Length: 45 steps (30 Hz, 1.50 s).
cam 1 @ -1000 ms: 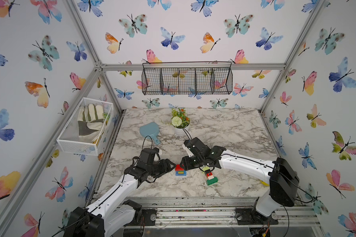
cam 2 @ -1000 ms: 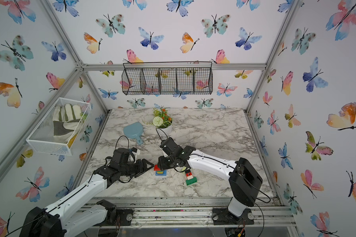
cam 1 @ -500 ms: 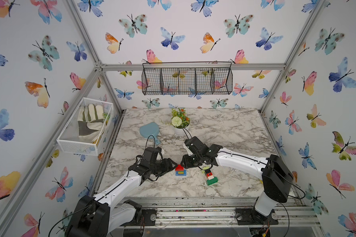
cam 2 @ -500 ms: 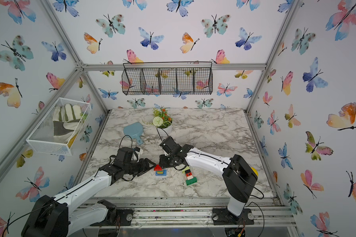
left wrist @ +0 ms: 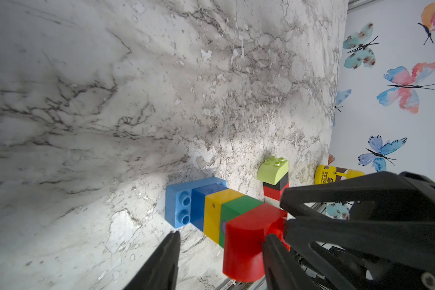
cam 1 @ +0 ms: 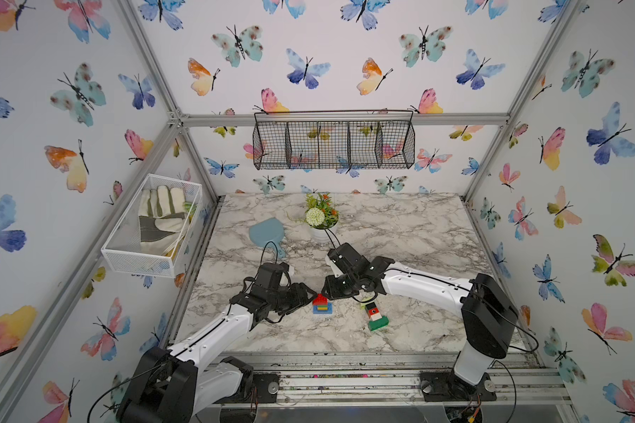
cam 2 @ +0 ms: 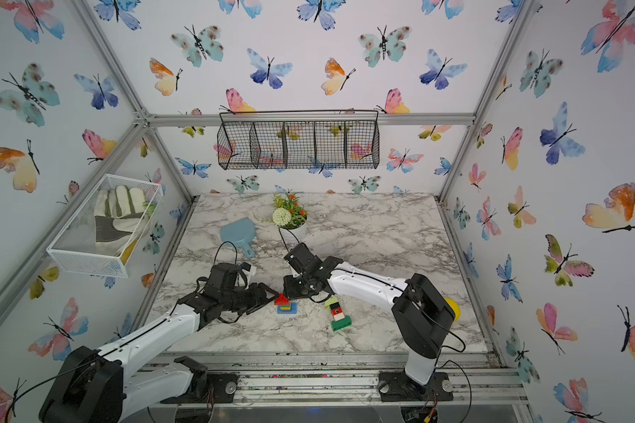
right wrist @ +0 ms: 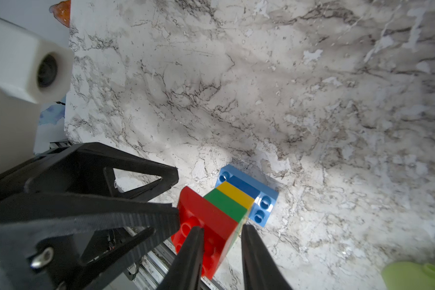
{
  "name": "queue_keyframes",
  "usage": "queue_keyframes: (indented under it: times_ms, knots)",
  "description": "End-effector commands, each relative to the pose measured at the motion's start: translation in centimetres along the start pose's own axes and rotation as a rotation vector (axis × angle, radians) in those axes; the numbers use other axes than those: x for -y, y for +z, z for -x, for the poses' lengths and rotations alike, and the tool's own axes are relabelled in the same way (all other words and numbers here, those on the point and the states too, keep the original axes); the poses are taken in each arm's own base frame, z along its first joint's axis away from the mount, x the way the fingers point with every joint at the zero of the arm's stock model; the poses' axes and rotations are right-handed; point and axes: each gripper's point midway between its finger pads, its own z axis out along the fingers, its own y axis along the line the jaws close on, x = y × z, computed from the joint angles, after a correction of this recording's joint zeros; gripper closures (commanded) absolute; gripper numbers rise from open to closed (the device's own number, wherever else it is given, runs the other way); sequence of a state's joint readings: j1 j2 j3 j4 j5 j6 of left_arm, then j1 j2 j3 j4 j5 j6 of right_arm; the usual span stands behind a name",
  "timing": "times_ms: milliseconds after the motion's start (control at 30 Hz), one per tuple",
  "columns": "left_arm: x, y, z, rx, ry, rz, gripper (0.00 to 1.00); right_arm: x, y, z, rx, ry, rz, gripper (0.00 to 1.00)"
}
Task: Assemble the number 1 with lego
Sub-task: Assemble the lego brick with the lego brick, then adjust the lego brick at the center of the board.
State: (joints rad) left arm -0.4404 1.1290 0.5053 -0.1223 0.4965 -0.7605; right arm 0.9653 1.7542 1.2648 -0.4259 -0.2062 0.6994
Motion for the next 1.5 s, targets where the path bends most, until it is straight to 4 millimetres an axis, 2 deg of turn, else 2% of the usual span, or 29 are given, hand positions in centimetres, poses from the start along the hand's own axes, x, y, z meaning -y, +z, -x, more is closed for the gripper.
queue_keyframes:
  times_ms: [0,167,300,367,500,567,667,833,900,1033,1133,1267,1333,1467]
  knots:
    - [-1.2,0.4,-1.4,-0.045,-0.019,0.019,0.44,2.6,1.5,-2.4,-0.089,0.031,-0.082,0.71]
    - [-2.0,0.7,-2.0,-0.062,-0.028,0.038,0.44,2.7,1.6,-2.6,-0.094,0.034,-0.082,0.71]
    - [-1.3,0.4,-1.4,-0.046,-0.011,0.029,0.43,1.4,0.8,-1.3,-0.05,0.013,-0.048,0.65]
    - [-0.6,0.2,-0.9,-0.035,-0.001,0.017,0.41,0.4,-0.2,0.1,0.003,-0.006,-0.024,0.59]
    - [1.5,-0.6,0.6,0.004,0.032,-0.023,0.35,-1.6,-3.5,3.5,0.159,-0.057,0.011,0.43]
    - [2.8,-1.2,1.4,0.029,0.047,-0.045,0.32,-2.0,-5.1,4.8,0.226,-0.08,0.011,0.37]
    - [4.3,-2.0,2.3,0.06,0.058,-0.072,0.31,-1.7,-6.7,5.3,0.286,-0.113,-0.012,0.32]
    - [4.7,-3.6,3.6,0.145,0.048,-0.047,0.31,0.1,-7.3,3.9,0.335,-0.158,-0.047,0.31]
    - [4.2,-4.4,4.0,0.194,0.024,-0.017,0.32,0.7,-7.2,2.9,0.376,-0.188,-0.059,0.35]
    - [2.2,-5.9,4.6,0.301,-0.044,0.058,0.32,0.2,-6.8,0.1,0.5,-0.338,-0.03,0.37]
    - [0.7,-6.8,4.6,0.371,-0.087,0.092,0.32,-0.3,-5.3,-2.0,0.51,-0.406,-0.004,0.34]
    - [-0.3,-7.8,4.7,0.453,-0.117,0.095,0.33,-0.4,-3.3,-4.4,0.507,-0.441,0.011,0.3]
    - [-0.6,-8.3,4.9,0.487,-0.111,0.101,0.33,-0.2,-2.6,-4.9,0.528,-0.438,0.018,0.3]
    - [-1.0,-8.7,4.8,0.506,-0.106,0.113,0.33,-0.8,-1.2,-4.6,0.566,-0.443,0.031,0.29]
